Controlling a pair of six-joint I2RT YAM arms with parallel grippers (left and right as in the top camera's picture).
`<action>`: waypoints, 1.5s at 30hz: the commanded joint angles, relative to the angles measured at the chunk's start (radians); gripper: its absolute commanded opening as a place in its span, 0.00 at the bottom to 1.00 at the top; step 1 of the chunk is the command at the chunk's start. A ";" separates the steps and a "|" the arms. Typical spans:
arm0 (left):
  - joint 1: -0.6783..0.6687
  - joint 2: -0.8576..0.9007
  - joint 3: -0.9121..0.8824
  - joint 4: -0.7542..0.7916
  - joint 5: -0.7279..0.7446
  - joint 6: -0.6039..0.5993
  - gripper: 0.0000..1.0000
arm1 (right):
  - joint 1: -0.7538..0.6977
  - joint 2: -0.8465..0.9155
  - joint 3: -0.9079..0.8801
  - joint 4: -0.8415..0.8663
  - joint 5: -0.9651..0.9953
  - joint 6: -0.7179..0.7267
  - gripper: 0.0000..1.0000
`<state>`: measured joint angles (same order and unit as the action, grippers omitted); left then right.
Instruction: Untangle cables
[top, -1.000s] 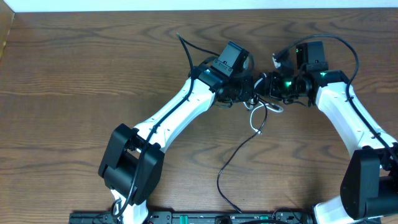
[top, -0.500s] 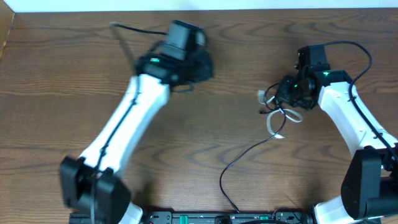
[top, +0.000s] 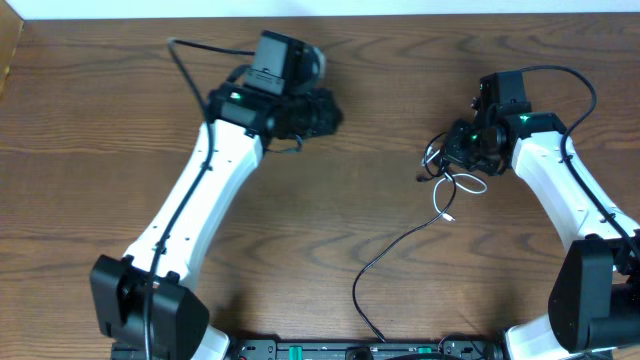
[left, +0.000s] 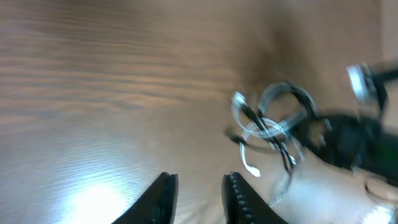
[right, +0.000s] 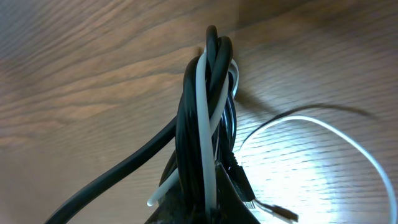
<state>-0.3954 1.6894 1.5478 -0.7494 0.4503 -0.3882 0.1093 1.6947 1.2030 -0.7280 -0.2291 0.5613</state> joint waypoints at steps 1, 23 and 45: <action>-0.056 0.045 0.006 0.006 0.100 0.037 0.50 | 0.002 -0.007 0.005 0.006 -0.062 -0.017 0.01; -0.270 0.255 0.006 0.265 0.000 -0.060 0.59 | 0.002 -0.007 0.005 0.006 -0.062 -0.021 0.01; -0.272 0.378 0.006 0.343 -0.714 -0.167 0.08 | 0.000 -0.008 0.005 0.048 -0.435 -0.077 0.01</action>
<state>-0.6800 2.0621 1.5478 -0.3992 -0.0292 -0.5545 0.1097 1.6947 1.2030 -0.6819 -0.4988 0.5297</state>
